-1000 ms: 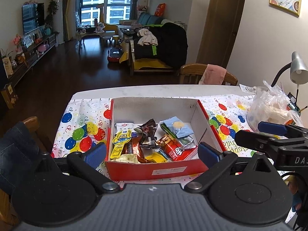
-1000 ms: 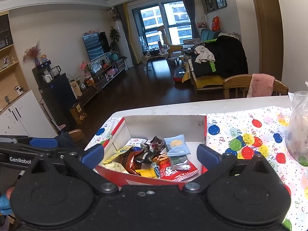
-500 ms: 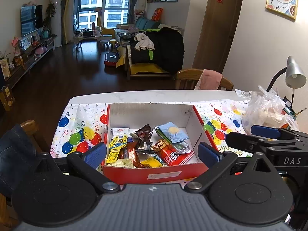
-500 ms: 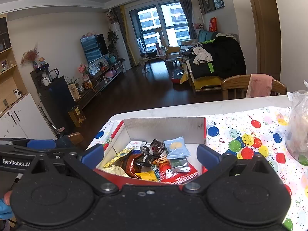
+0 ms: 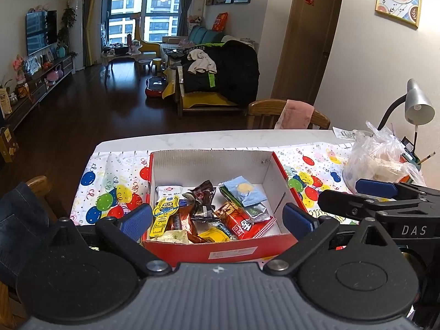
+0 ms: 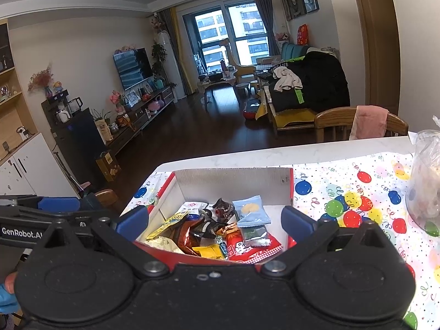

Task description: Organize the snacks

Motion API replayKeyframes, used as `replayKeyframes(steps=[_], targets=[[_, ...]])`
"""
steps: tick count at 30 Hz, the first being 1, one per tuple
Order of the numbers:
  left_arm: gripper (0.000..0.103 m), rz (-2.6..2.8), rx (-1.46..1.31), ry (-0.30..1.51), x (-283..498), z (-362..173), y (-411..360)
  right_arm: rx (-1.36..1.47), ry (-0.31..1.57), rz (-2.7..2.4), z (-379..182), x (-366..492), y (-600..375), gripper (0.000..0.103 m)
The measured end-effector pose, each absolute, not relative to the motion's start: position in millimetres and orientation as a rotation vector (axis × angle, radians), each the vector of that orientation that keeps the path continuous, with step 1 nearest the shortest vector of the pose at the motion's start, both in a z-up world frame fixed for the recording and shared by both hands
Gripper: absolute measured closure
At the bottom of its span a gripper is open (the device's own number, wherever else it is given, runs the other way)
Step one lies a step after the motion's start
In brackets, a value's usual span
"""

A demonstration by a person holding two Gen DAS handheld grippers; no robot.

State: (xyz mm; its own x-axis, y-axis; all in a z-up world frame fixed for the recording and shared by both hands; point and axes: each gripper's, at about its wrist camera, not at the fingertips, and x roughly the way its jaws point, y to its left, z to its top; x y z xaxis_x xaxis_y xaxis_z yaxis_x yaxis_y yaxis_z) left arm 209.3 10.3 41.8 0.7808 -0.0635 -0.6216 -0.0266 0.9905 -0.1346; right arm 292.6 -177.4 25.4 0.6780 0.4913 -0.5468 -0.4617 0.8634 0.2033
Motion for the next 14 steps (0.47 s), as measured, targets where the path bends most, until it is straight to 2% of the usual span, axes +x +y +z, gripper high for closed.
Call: replayKeyframes(steps=[14], targets=[[0.001,-0.049,-0.152,0.688,208.4,38.8,14.5,0.051,0.634,0.507,23.3,288.0,-181.2,0.0]])
